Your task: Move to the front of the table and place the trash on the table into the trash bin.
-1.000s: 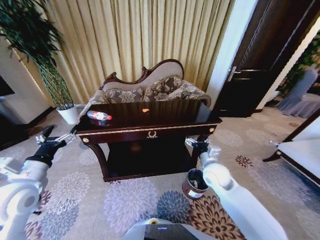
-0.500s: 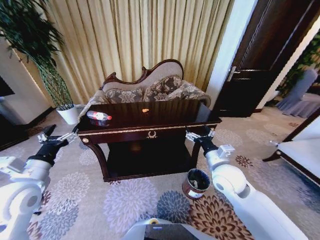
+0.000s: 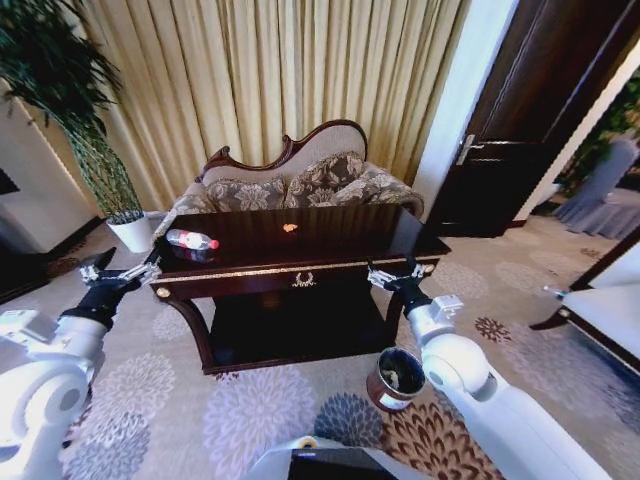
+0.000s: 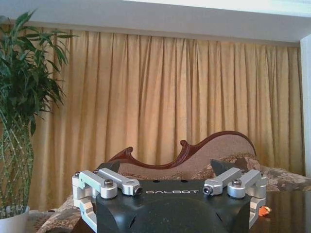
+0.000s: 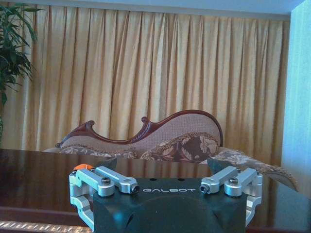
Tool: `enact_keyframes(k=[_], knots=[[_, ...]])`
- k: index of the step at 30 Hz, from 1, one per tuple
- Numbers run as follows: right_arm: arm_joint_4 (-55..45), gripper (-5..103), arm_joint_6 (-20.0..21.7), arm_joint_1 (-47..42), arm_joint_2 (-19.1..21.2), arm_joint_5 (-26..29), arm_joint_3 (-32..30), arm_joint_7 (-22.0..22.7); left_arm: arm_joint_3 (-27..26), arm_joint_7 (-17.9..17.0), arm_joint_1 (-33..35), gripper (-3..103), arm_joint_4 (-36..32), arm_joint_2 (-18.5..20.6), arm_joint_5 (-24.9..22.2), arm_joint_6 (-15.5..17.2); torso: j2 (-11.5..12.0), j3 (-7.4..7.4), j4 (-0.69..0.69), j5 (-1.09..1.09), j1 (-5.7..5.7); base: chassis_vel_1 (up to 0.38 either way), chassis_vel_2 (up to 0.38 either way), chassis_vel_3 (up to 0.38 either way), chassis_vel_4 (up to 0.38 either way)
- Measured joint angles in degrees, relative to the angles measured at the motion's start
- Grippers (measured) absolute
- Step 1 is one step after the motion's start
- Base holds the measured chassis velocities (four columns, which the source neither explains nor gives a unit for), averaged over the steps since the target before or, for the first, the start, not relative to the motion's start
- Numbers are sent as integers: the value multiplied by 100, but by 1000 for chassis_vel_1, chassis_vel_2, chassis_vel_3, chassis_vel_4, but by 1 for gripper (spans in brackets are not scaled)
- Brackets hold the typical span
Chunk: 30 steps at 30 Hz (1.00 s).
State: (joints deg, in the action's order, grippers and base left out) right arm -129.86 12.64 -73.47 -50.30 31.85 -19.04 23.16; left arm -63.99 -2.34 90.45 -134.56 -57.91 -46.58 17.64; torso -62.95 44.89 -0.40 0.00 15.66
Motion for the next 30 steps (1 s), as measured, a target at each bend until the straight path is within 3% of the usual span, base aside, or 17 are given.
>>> enact_keyframes(k=[30], knots=[[-174,100,47,-19,174,21,129,-28,31,-5,55,100,-52,-28,3,8,0,0,0,0,1,-148,146,143,-149]])
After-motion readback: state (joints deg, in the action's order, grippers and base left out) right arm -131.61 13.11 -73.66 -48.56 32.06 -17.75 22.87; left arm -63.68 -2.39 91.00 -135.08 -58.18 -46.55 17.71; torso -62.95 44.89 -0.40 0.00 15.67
